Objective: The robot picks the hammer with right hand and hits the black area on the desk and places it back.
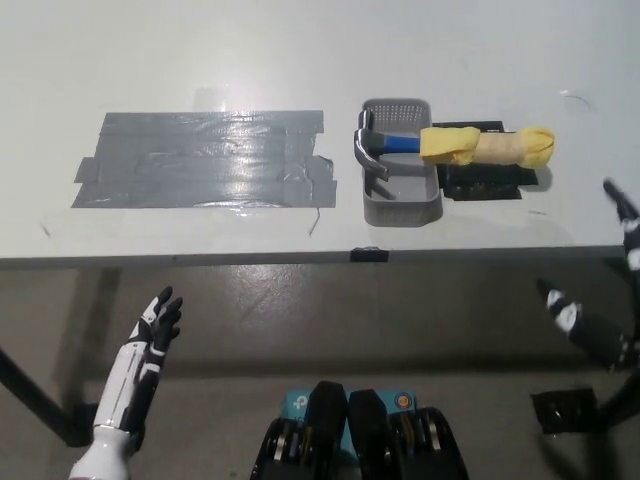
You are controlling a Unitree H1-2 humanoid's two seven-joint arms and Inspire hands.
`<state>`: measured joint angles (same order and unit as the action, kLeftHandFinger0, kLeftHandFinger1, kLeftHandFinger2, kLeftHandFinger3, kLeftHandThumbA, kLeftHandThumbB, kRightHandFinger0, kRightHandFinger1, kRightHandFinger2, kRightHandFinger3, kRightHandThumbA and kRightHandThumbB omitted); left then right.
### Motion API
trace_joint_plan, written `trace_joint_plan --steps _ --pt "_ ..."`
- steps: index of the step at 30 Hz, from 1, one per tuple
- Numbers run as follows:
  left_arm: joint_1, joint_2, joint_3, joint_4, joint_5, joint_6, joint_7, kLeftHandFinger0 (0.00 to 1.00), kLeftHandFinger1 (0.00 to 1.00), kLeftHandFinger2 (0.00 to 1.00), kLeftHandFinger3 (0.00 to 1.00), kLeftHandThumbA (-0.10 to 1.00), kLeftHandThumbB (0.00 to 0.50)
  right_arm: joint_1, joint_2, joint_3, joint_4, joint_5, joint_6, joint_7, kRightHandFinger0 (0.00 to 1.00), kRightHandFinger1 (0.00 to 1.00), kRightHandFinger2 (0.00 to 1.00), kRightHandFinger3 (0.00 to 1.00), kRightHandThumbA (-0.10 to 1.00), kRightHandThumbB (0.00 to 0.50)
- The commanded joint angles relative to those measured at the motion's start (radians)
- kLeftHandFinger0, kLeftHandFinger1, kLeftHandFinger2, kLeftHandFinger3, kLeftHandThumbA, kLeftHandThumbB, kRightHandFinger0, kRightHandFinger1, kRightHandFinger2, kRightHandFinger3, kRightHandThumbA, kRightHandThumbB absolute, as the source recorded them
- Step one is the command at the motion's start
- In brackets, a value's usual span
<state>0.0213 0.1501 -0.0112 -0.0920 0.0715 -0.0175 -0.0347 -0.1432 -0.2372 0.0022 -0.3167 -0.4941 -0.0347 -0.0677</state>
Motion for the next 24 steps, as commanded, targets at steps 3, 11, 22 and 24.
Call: trace_joint_plan --steps 3,11,22,24 --pt "-0.025 0.007 -0.005 -0.027 0.008 -0.019 -0.01 1.0 1.0 1.0 1.0 0.94 0.0 -0.231 -0.1 0.057 0.045 -0.324 0.156 0.097 1.0 1.0 1.0 1.0 0.8 0.406" --pt "-0.036 0.01 -0.001 -0.019 0.013 -0.032 -0.006 1.0 1.0 1.0 1.0 0.95 0.0 -0.397 -0.098 0.177 0.264 -0.432 0.24 0.12 1.0 1.0 1.0 1.0 0.96 0.44" --pt "-0.034 0.014 -0.005 -0.024 0.021 -0.038 -0.009 1.0 1.0 1.0 1.0 0.99 0.024 -0.514 -0.075 0.288 0.447 -0.468 0.311 0.127 1.0 1.0 1.0 1.0 1.0 0.444" --pt "-0.039 0.013 -0.005 -0.023 0.021 -0.039 -0.009 1.0 1.0 1.0 1.0 0.99 0.023 -0.531 -0.069 0.297 0.474 -0.465 0.314 0.116 1.0 1.0 1.0 1.0 1.0 0.451"
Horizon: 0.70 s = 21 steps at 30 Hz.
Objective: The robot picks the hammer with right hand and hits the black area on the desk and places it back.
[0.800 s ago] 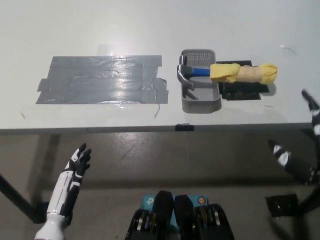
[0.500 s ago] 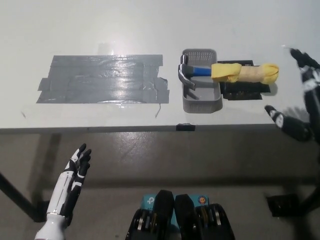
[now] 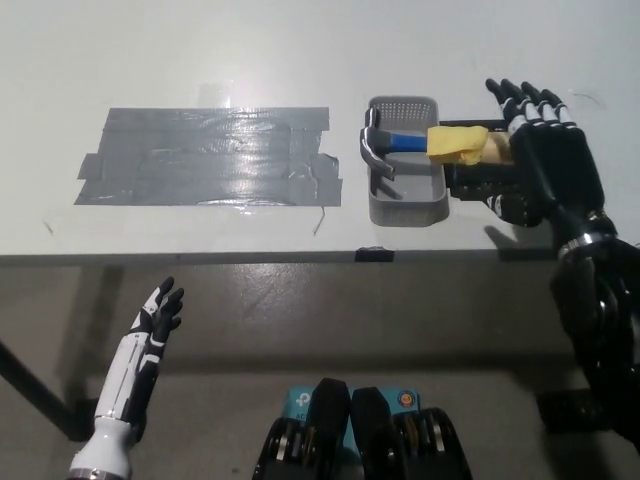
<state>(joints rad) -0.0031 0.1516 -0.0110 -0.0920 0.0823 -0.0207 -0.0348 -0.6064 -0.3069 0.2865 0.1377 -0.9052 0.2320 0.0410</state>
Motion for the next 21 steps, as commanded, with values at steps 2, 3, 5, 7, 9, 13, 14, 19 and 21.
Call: trace_joint_plan --steps 2,3,5,7,9,13,14,19,21 --pt "-0.016 0.011 -0.005 -0.025 0.018 -0.037 -0.006 1.0 1.0 1.0 1.0 0.98 0.017 -0.08 0.006 0.019 0.037 -0.055 0.051 0.0 1.0 1.0 1.0 1.0 1.0 0.448" --pt "-0.015 0.01 -0.005 -0.025 0.019 -0.042 -0.006 1.0 1.0 1.0 1.0 0.98 0.009 -0.085 0.007 0.024 0.041 -0.059 0.056 0.002 1.0 1.0 1.0 1.0 1.0 0.447" --pt "-0.011 0.011 -0.005 -0.031 0.025 -0.04 -0.005 1.0 1.0 1.0 1.0 0.97 0.008 -0.091 0.013 0.032 0.048 -0.061 0.065 0.004 1.0 1.0 1.0 1.0 1.0 0.445" --pt "-0.011 0.012 -0.006 -0.033 0.023 -0.04 -0.008 1.0 1.0 1.0 1.0 0.97 0.012 -0.1 0.02 0.034 0.074 -0.057 0.06 -0.016 1.0 1.0 1.0 1.0 1.0 0.449" --pt "-0.012 0.013 -0.008 -0.036 0.026 -0.035 -0.011 1.0 1.0 1.0 1.0 0.97 0.013 -0.11 0.025 0.035 0.093 -0.051 0.068 -0.014 1.0 1.0 1.0 1.0 1.0 0.45" --pt "-0.019 0.014 -0.007 -0.033 0.022 -0.037 -0.013 1.0 1.0 1.0 1.0 0.97 0.02 -0.136 0.031 0.039 0.15 -0.046 0.056 -0.038 1.0 1.0 1.0 1.0 1.0 0.458" --pt "-0.02 0.015 -0.007 -0.034 0.022 -0.036 -0.013 1.0 1.0 1.0 1.0 0.97 0.022 -0.137 0.032 0.039 0.155 -0.044 0.055 -0.042 1.0 1.0 1.0 1.0 1.0 0.459" --pt "-0.019 0.017 -0.01 -0.036 0.029 -0.04 -0.014 1.0 1.0 1.0 1.0 0.97 0.021 -0.156 0.039 0.046 0.19 -0.041 0.05 -0.057 1.0 1.0 1.0 1.0 1.0 0.456" --pt "-0.019 0.017 -0.01 -0.032 0.03 -0.042 -0.013 1.0 1.0 1.0 1.0 0.97 0.019 -0.165 0.043 0.051 0.201 -0.042 0.052 -0.058 1.0 1.0 1.0 1.0 1.0 0.457"
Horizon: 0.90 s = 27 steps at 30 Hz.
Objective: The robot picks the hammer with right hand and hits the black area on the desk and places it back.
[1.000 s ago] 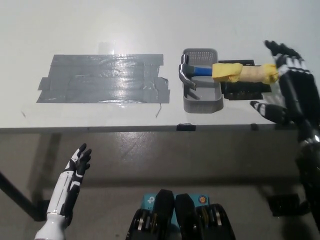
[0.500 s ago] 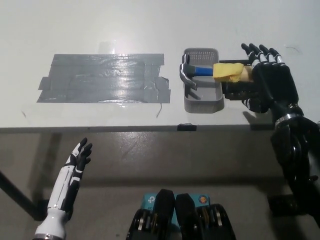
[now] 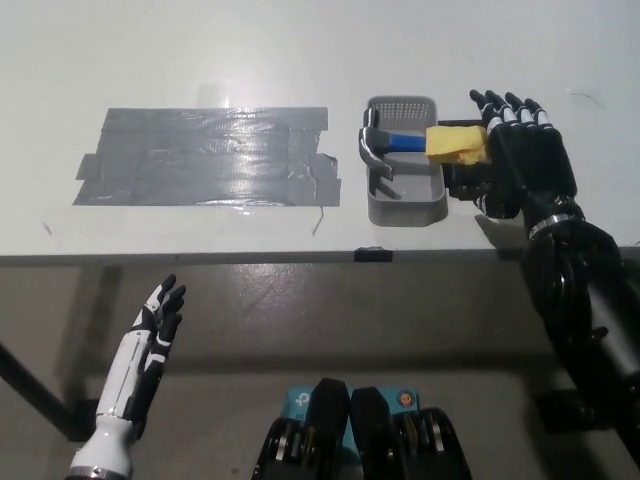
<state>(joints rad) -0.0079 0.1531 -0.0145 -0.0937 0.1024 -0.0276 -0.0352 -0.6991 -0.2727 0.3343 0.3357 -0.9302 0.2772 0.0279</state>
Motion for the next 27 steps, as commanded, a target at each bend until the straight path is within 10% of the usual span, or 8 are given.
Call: trace_joint_plan --steps 1,27 --pt "-0.015 0.015 -0.007 -0.029 0.011 -0.037 -0.012 1.0 1.0 1.0 1.0 0.97 0.015 -0.074 0.009 0.004 0.006 -0.015 0.007 -0.044 1.0 1.0 1.0 1.0 1.0 0.456" --pt "-0.021 0.024 -0.023 -0.039 0.02 -0.038 -0.016 1.0 1.0 1.0 1.0 0.97 0.008 -0.164 0.057 0.027 0.187 0.006 0.007 -0.089 1.0 1.0 1.0 1.0 1.0 0.447"
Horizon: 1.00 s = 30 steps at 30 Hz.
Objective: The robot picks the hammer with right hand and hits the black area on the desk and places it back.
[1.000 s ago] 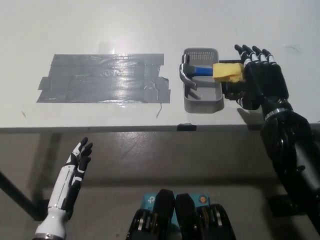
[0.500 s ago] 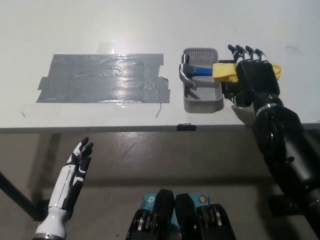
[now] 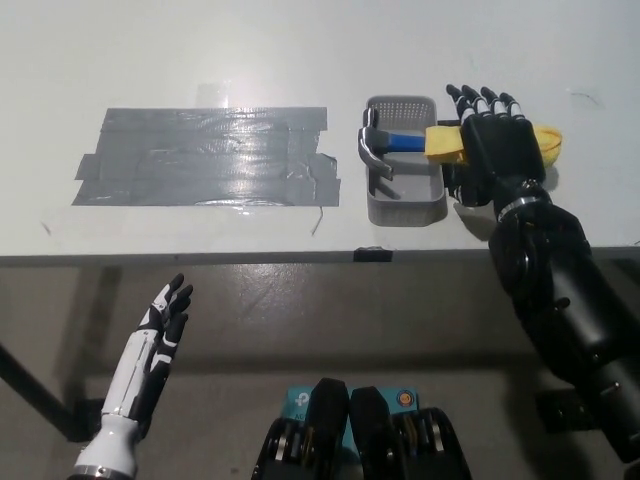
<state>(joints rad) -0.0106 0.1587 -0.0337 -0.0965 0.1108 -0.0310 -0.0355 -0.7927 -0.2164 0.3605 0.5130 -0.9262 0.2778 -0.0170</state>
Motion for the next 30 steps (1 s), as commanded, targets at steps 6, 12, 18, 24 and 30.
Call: trace_joint_plan --steps 6,12,18,24,30 --pt "-0.024 0.023 -0.006 -0.032 0.01 -0.038 -0.016 1.0 1.0 1.0 1.0 0.98 0.016 -0.087 0.001 0.004 0.05 0.007 0.003 -0.053 1.0 1.0 1.0 1.0 1.0 0.446" --pt "-0.022 0.022 -0.008 -0.042 0.001 -0.03 -0.019 1.0 1.0 1.0 1.0 0.97 0.004 -0.141 0.021 0.02 0.209 -0.04 0.028 -0.224 1.0 1.0 1.0 1.0 0.63 0.378" --pt "-0.03 0.026 -0.007 -0.045 -0.002 -0.024 -0.023 1.0 1.0 1.0 1.0 0.96 0.004 -0.183 0.044 -0.012 0.409 -0.018 -0.096 -0.692 0.0 0.01 0.08 0.17 -0.1 0.279" --pt "-0.033 0.025 -0.008 -0.039 -0.008 -0.034 -0.024 0.97 1.0 1.0 1.0 0.94 0.013 -0.185 0.028 -0.014 0.436 0.018 -0.225 -0.75 0.0 0.31 0.66 0.86 -0.1 0.205" --pt "-0.036 0.025 -0.009 -0.041 -0.011 -0.033 -0.026 0.95 1.0 1.0 1.0 0.92 0.001 -0.192 0.022 -0.027 0.408 0.051 -0.285 -0.739 0.0 0.21 0.66 0.56 -0.1 0.128"
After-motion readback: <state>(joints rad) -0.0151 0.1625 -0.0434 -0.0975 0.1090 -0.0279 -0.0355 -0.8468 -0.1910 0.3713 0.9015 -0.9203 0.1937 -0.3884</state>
